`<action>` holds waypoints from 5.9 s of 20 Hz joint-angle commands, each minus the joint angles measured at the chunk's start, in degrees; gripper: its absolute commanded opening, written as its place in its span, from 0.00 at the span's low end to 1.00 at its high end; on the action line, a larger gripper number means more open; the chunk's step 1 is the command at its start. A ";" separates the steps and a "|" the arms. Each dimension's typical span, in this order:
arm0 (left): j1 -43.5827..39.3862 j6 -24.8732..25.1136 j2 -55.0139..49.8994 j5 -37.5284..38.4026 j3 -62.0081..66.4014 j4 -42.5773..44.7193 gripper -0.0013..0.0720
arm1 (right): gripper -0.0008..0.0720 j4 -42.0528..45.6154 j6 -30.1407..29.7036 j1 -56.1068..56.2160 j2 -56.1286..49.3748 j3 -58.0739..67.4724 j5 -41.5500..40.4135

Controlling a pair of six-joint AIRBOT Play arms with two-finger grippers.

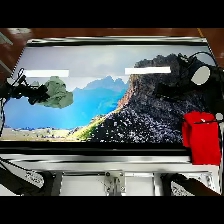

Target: Fold the shirts.

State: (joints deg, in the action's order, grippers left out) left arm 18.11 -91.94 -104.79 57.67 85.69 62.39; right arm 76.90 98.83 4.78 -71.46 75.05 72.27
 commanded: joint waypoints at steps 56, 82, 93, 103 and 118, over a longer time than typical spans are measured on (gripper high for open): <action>-41.33 8.87 21.05 -9.64 -37.16 -23.87 0.06 | 0.92 -19.39 -16.48 6.67 -7.78 -29.18 -11.65; -29.14 15.21 61.61 0.13 18.38 -3.04 0.06 | 0.09 -9.51 -5.53 9.75 29.94 21.07 -14.10; -29.22 12.17 61.48 16.31 -1.75 13.68 0.06 | 0.09 -1.86 -7.76 9.75 25.51 21.00 8.83; -29.22 9.97 61.35 5.40 -36.09 5.27 0.06 | 0.10 -14.95 -14.82 9.75 -12.22 14.97 2.49; -29.22 8.48 57.31 -1.16 -42.47 1.14 0.06 | 0.93 -12.33 -17.64 -13.51 -21.94 10.25 11.89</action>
State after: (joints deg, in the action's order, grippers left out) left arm -11.11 -83.40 -47.13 57.01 43.38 63.70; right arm 64.84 81.25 -0.95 -93.76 88.33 78.94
